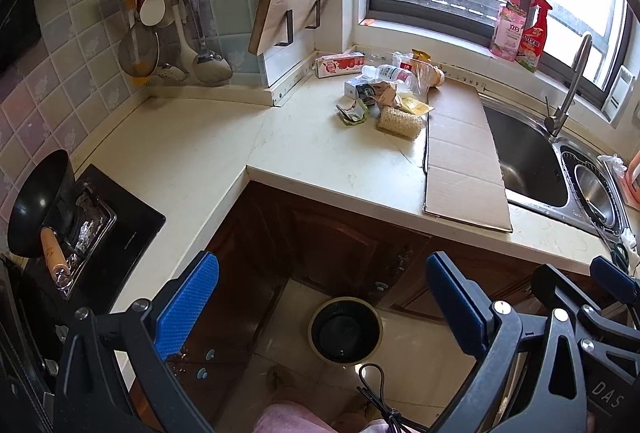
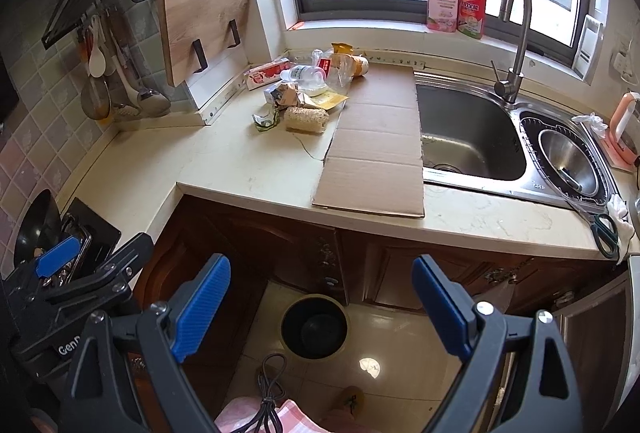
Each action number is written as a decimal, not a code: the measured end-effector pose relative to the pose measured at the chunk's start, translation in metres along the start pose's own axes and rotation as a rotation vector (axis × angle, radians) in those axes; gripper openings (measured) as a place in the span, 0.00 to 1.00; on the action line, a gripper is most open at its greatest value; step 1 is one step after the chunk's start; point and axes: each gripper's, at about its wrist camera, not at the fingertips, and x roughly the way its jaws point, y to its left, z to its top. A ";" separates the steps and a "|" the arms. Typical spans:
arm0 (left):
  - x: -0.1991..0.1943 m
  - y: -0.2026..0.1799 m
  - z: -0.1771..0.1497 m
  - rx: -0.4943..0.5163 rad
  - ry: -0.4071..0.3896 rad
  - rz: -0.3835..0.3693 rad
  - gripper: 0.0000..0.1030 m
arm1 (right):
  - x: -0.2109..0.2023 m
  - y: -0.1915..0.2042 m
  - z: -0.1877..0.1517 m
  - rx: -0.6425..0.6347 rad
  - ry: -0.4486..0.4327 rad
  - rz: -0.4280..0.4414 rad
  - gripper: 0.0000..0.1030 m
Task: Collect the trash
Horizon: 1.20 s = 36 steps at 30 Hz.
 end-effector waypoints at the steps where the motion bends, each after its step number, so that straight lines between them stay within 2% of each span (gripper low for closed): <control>1: -0.001 0.000 0.000 -0.001 0.002 0.001 0.99 | 0.000 0.000 0.000 -0.001 0.001 0.002 0.90; 23: -0.006 0.001 0.008 -0.038 0.049 0.031 0.99 | -0.002 0.003 0.006 -0.047 0.005 0.062 0.90; 31: 0.008 0.004 0.027 -0.030 0.079 0.049 0.99 | 0.015 0.007 0.022 -0.069 0.018 0.105 0.90; 34: 0.019 0.012 0.042 -0.035 0.055 0.061 0.99 | 0.024 0.010 0.033 -0.072 0.008 0.102 0.90; 36: 0.030 0.020 0.053 -0.048 0.034 0.040 0.99 | 0.034 0.012 0.044 -0.070 0.005 0.087 0.90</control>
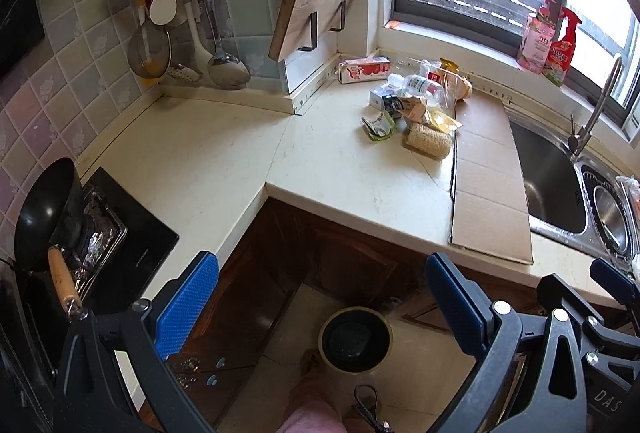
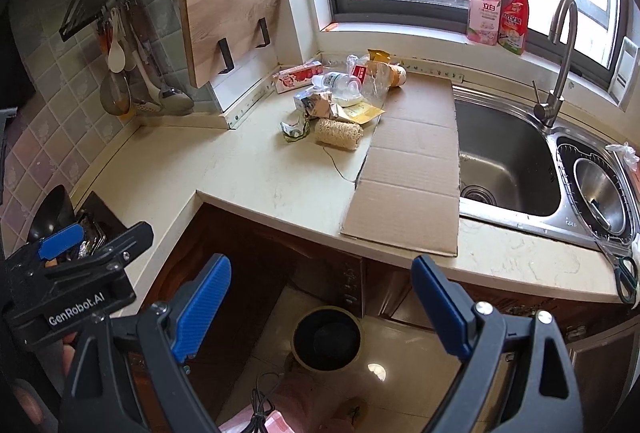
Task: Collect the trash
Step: 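Grasp the green-and-white wrapper with the left tool while the right tool grasps the fibrous scrubber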
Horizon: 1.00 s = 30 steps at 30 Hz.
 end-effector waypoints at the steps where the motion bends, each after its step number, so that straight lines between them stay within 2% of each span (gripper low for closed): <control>1: 0.007 0.003 0.008 -0.003 -0.001 -0.012 0.99 | 0.005 -0.001 0.005 0.006 0.005 -0.003 0.89; 6: 0.051 0.011 0.050 0.010 0.037 -0.056 0.99 | 0.038 -0.004 0.035 0.041 0.024 -0.030 0.86; 8: 0.075 0.011 0.069 0.024 0.079 -0.081 0.99 | 0.052 -0.005 0.049 0.043 0.018 -0.054 0.86; 11: 0.112 0.006 0.094 0.072 0.125 -0.079 0.99 | 0.081 -0.007 0.071 0.049 0.019 -0.058 0.86; 16: 0.171 -0.006 0.128 0.133 0.113 -0.093 0.99 | 0.133 -0.004 0.103 -0.007 0.014 -0.120 0.86; 20: 0.231 -0.012 0.150 0.103 0.185 -0.206 0.99 | 0.174 -0.003 0.125 -0.046 0.019 -0.169 0.85; 24: 0.288 -0.021 0.166 0.086 0.248 -0.258 0.98 | 0.214 -0.002 0.141 -0.089 0.046 -0.204 0.84; 30: 0.353 -0.028 0.179 0.033 0.354 -0.317 0.85 | 0.262 0.007 0.152 -0.199 0.079 -0.224 0.77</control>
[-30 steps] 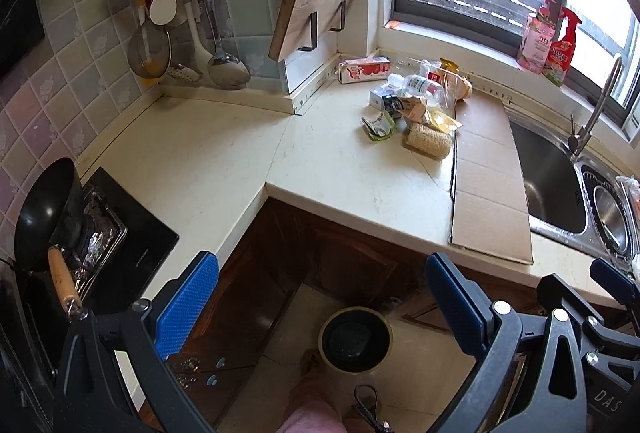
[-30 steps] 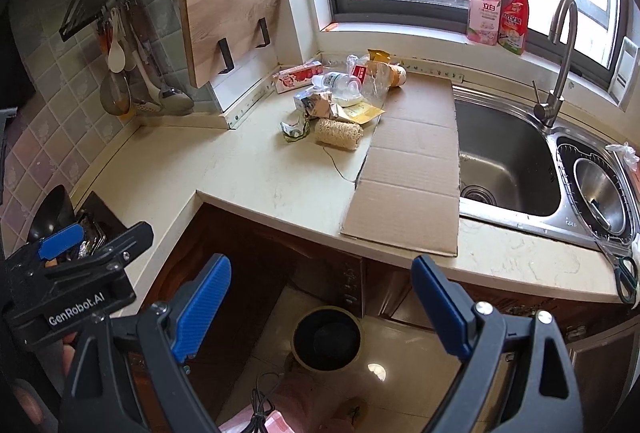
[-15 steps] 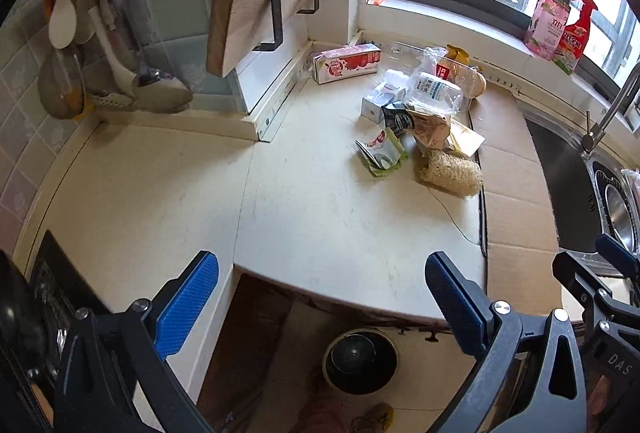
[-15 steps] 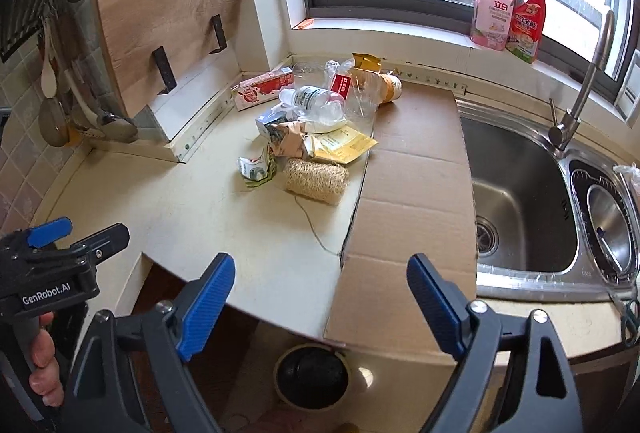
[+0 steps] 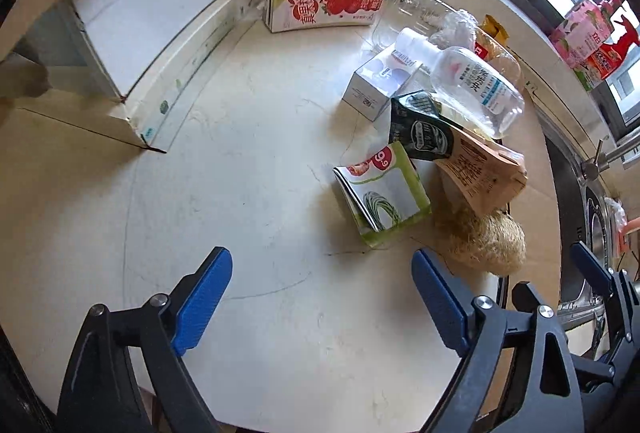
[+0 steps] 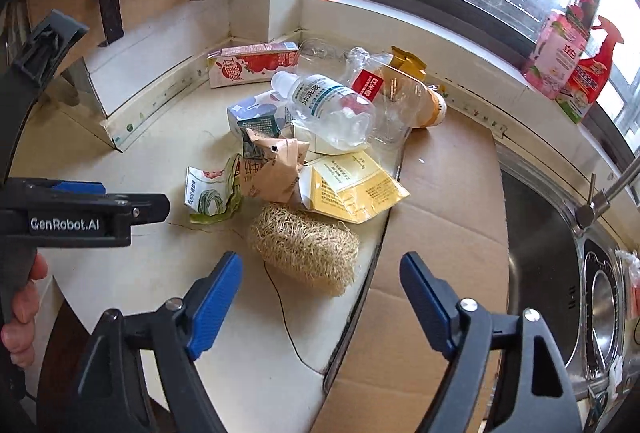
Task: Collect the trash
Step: 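Grasp the green-and-white wrapper with the left tool while the right tool grasps the fibrous scrubber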
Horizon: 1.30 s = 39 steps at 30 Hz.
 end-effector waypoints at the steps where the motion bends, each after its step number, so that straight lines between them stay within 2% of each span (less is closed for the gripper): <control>1: 0.006 0.000 0.004 -0.004 0.012 -0.012 0.84 | 0.007 0.002 0.002 -0.012 0.011 0.000 0.73; 7: 0.030 -0.002 0.025 -0.014 0.055 -0.054 0.82 | 0.046 0.007 0.009 -0.077 0.083 0.019 0.59; 9: 0.036 -0.003 0.031 -0.010 0.068 -0.059 0.78 | 0.050 0.010 0.010 -0.105 0.080 0.017 0.58; 11: 0.042 -0.005 0.036 -0.010 0.087 -0.068 0.70 | 0.051 0.013 0.010 -0.127 0.084 0.024 0.52; 12: 0.045 -0.005 0.037 -0.011 0.096 -0.073 0.69 | 0.052 0.013 0.011 -0.129 0.087 0.023 0.37; 13: 0.048 -0.006 0.038 -0.011 0.106 -0.076 0.65 | 0.051 0.013 0.012 -0.123 0.095 0.061 0.00; 14: 0.049 -0.009 0.039 -0.006 0.101 -0.071 0.64 | 0.052 0.012 0.012 -0.098 0.121 0.095 0.00; 16: 0.049 -0.015 0.040 0.006 0.104 -0.065 0.62 | 0.052 0.008 0.013 -0.054 0.139 0.112 0.00; 19: 0.054 -0.024 0.044 0.024 0.100 -0.045 0.58 | 0.048 -0.004 0.010 0.048 0.165 0.200 0.00; 21: 0.055 -0.032 0.045 0.044 0.093 -0.021 0.46 | 0.043 -0.014 0.007 0.117 0.165 0.241 0.00; 23: 0.058 -0.039 0.047 0.061 0.095 -0.006 0.18 | 0.039 -0.025 0.006 0.180 0.165 0.288 0.00; 24: 0.058 -0.041 0.047 0.064 0.095 -0.006 0.17 | 0.037 -0.029 0.007 0.193 0.162 0.302 0.01; 25: 0.059 -0.042 0.047 0.064 0.092 -0.006 0.15 | 0.037 -0.031 0.008 0.187 0.161 0.295 0.08; 26: 0.059 -0.043 0.047 0.066 0.088 -0.003 0.09 | 0.035 -0.031 0.009 0.171 0.155 0.272 0.14; 28: 0.059 -0.043 0.045 0.063 0.086 -0.007 0.06 | 0.032 -0.028 0.012 0.123 0.126 0.216 0.47; 29: 0.056 -0.042 0.044 0.067 0.082 -0.004 0.04 | 0.030 -0.026 0.014 0.097 0.108 0.198 0.52; 30: 0.052 -0.042 0.042 0.077 0.073 0.004 0.04 | 0.029 -0.023 0.015 0.069 0.092 0.189 0.55; 35: 0.027 -0.035 0.029 0.097 0.018 0.041 0.03 | 0.041 -0.005 0.023 -0.091 0.105 0.172 0.55; 39: 0.010 -0.031 0.020 0.094 -0.008 0.056 0.03 | 0.055 0.020 0.018 -0.248 0.139 0.107 0.55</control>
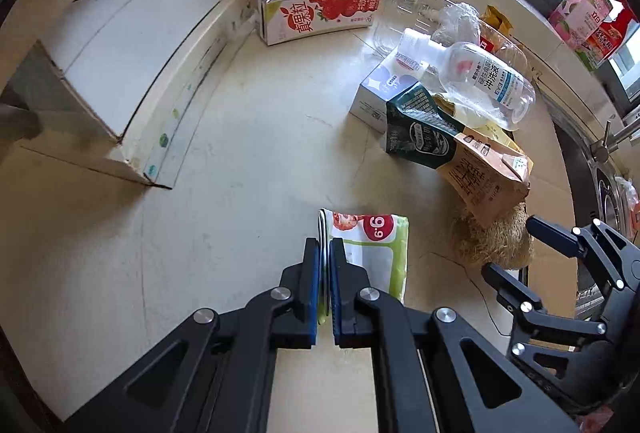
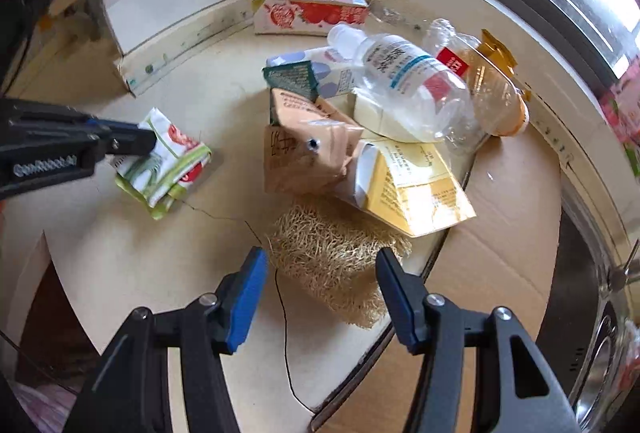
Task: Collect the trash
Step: 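Grasp the green-and-white wrapper with the left tool while the right tool grasps the fibrous scrubber, then carry the wrapper and scrubber down over the black trash bin with both tools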
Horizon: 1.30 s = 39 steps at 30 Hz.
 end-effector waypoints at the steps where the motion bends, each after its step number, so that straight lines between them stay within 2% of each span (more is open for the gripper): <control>1: -0.004 0.001 -0.003 -0.001 -0.006 0.002 0.03 | 0.002 0.007 -0.001 -0.043 -0.004 -0.041 0.55; 3: -0.015 0.019 -0.008 0.001 -0.012 0.002 0.03 | 0.007 0.017 -0.002 -0.120 -0.006 -0.090 0.55; 8: -0.030 0.026 -0.026 0.001 -0.027 0.005 0.03 | 0.018 0.033 -0.003 -0.242 -0.002 -0.178 0.55; 13: -0.037 0.023 -0.037 -0.003 -0.041 0.012 0.03 | 0.017 0.039 0.001 -0.261 -0.008 -0.205 0.39; 19: -0.062 0.018 -0.056 0.007 -0.081 0.037 0.03 | -0.018 0.042 -0.002 -0.150 -0.027 -0.083 0.35; 25: -0.101 0.013 -0.087 -0.008 -0.139 0.067 0.03 | -0.062 0.047 -0.024 -0.024 -0.057 0.074 0.35; 35: -0.150 -0.002 -0.186 -0.062 -0.175 0.121 0.03 | -0.139 0.064 -0.102 0.158 -0.112 0.380 0.35; 37: -0.153 -0.005 -0.206 -0.079 -0.175 0.124 0.03 | -0.146 0.067 -0.122 0.182 -0.113 0.426 0.35; 39: -0.151 -0.007 -0.227 -0.099 -0.164 0.125 0.03 | -0.148 0.072 -0.139 0.187 -0.114 0.434 0.35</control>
